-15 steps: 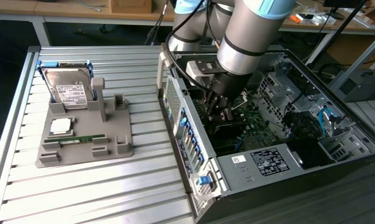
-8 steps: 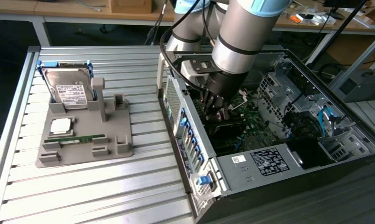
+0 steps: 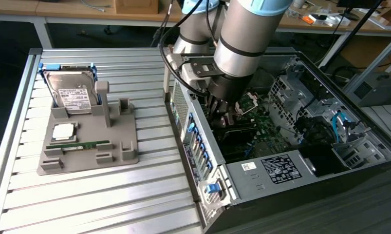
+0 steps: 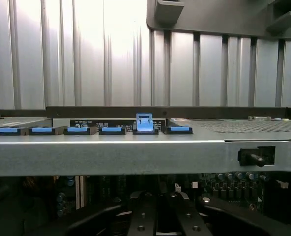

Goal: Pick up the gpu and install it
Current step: 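Press down on the gpu until it lock into place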

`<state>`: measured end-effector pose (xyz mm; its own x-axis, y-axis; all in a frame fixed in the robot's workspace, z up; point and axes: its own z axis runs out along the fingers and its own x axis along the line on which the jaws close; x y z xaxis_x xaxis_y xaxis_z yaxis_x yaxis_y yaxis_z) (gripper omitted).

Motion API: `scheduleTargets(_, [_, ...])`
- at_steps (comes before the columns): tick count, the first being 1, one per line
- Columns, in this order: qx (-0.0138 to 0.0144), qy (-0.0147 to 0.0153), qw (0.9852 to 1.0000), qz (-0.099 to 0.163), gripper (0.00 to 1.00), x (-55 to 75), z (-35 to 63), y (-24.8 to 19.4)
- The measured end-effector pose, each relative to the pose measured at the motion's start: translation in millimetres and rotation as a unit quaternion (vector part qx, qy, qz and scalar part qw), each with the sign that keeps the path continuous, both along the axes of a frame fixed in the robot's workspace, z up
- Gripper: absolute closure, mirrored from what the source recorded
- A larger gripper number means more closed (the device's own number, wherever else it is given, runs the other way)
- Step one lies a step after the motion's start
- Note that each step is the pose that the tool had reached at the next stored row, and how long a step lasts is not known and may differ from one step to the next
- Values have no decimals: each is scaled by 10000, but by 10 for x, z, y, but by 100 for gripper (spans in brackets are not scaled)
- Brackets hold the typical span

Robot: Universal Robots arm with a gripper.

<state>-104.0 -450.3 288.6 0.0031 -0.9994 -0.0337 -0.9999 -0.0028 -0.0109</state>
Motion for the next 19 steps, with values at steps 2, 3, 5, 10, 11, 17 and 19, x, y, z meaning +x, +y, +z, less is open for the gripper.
scheduleTargets(2, [-1, -30, 10000, 0, 90, -31, 10, 0])
scheduleTargets(3, [0, -47, 10000, 0, 90, -44, 17, 0])
scheduleTargets(5, [0, -68, 10000, 0, 90, -60, 28, 0])
scheduleTargets(10, [-1, -99, 10000, 0, 90, -107, 36, 0])
scheduleTargets(11, [0, -100, 9999, 0, 90, -112, 36, -1])
scheduleTargets(17, [0, -106, 9999, 0, 90, -162, 36, -1])
scheduleTargets(19, [0, -107, 9999, 0, 90, -174, 36, -1])
